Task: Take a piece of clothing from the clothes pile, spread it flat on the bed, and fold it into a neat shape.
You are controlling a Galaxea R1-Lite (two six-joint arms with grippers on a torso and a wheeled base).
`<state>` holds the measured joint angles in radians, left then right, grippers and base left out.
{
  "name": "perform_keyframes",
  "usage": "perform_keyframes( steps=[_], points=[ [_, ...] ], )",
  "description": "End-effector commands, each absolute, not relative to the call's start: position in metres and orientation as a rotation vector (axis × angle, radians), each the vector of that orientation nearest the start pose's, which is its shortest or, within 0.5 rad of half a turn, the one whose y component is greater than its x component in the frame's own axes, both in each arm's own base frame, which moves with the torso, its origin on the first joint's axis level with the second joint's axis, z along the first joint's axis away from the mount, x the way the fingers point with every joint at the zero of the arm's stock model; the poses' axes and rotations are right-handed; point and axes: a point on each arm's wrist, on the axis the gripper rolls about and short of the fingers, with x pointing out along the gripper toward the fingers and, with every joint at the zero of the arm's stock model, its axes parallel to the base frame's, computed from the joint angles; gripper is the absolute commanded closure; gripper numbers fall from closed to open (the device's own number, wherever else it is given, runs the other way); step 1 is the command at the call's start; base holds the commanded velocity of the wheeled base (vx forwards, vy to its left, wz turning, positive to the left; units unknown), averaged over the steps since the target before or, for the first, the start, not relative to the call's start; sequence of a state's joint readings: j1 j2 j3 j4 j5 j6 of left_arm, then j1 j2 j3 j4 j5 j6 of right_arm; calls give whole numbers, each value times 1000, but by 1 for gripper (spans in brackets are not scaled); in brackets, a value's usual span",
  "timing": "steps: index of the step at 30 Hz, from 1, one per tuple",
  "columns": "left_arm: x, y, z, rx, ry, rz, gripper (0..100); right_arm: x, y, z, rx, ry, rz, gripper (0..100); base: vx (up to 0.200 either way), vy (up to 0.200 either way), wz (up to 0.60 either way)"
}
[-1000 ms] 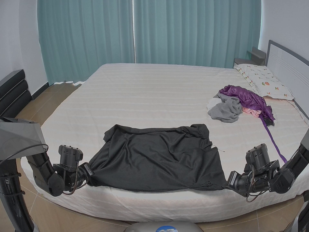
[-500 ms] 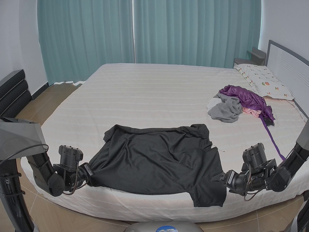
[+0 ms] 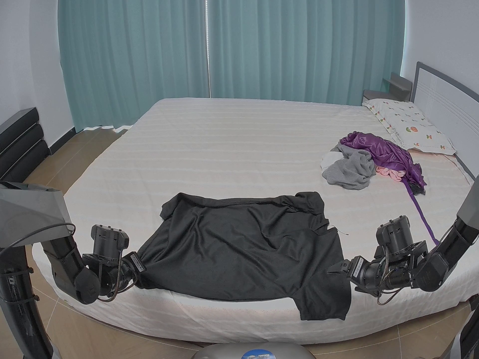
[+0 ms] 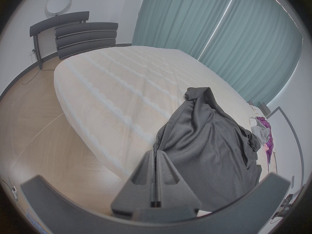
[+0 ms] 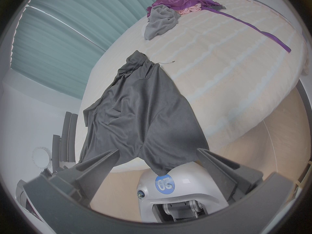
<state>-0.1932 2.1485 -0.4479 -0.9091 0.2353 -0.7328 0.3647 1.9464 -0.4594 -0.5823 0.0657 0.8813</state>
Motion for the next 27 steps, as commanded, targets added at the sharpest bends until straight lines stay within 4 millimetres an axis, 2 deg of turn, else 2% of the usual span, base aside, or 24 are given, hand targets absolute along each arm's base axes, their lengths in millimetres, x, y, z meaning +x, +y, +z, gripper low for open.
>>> perform_keyframes(
  steps=[1,14,27],
  points=[
    [283,-50,-5,-525,717,319,100,254,93,26,675,1004,-38,0,0,0,0],
    [283,-49,-5,-510,723,319,100,271,83,22,682,982,-71,0,0,0,0],
    [279,-48,-7,-491,738,317,100,273,79,24,691,969,-78,0,0,0,0]
  ],
)
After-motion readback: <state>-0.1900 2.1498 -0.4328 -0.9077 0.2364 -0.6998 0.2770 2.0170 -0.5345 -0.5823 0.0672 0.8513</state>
